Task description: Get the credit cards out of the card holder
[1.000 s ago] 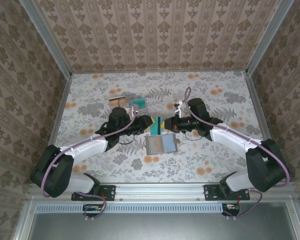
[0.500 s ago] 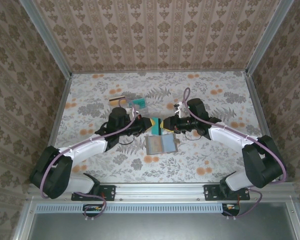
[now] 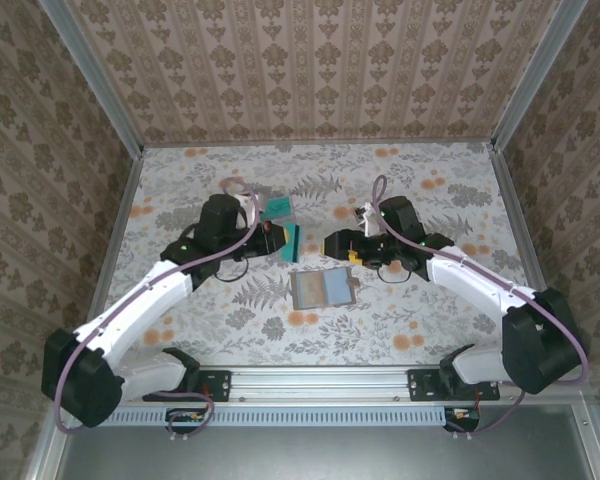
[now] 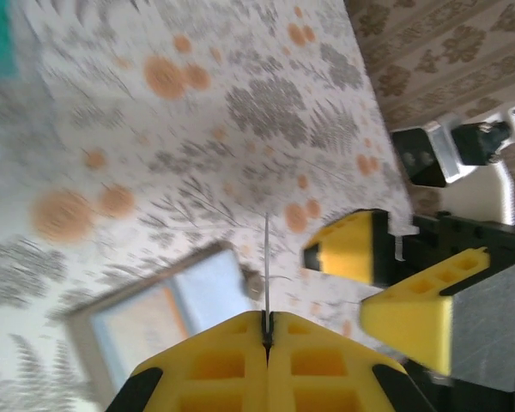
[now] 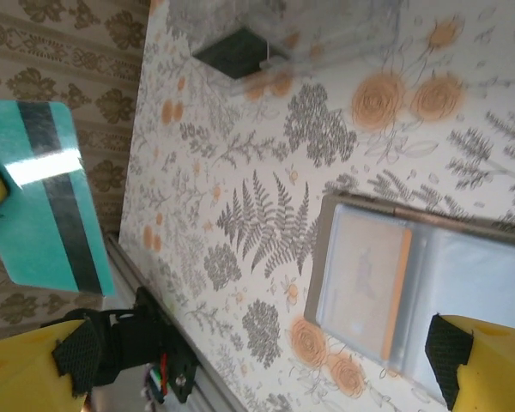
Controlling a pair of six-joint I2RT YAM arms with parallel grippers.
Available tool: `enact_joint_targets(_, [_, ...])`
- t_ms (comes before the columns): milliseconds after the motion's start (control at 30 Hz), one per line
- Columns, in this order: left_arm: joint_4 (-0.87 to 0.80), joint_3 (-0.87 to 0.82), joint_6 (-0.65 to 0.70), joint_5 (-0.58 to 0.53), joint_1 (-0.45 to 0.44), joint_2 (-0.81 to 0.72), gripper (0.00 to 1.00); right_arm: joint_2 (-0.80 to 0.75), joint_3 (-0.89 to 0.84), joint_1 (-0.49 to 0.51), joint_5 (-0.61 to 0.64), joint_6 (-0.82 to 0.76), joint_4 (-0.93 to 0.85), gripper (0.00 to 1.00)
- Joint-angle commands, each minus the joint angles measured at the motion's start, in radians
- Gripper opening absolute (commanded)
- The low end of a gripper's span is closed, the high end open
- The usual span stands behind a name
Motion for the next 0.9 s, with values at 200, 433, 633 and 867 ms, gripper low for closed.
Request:
enact_joint_targets(200, [-0.288, 0.106, 0.667, -0.435, 0.007, -0.069, 0.00, -0.080, 0.062, 0.003, 0.130, -0.093, -0.124, 1.00])
enact_joint_targets(433, [-0.229, 0.126, 1.074, -0.507, 0.007, -0.051, 0.00, -0.111, 0.085, 0.006, 0.157, -0.122, -0.159, 1.00])
enact_joint_targets(633, [-0.149, 0.140, 1.296, -0.452, 0.034, -0.015, 0.00, -0.127, 0.094, 0.006, 0.172, -0.141, -0.178, 1.00])
enact_joint_targets(867, [-0.133, 0.209, 1.505, -0.409, 0.047, 0.136, 0.00, -0.142, 0.096, 0.004, 0.184, -0.148, -0.193, 1.00])
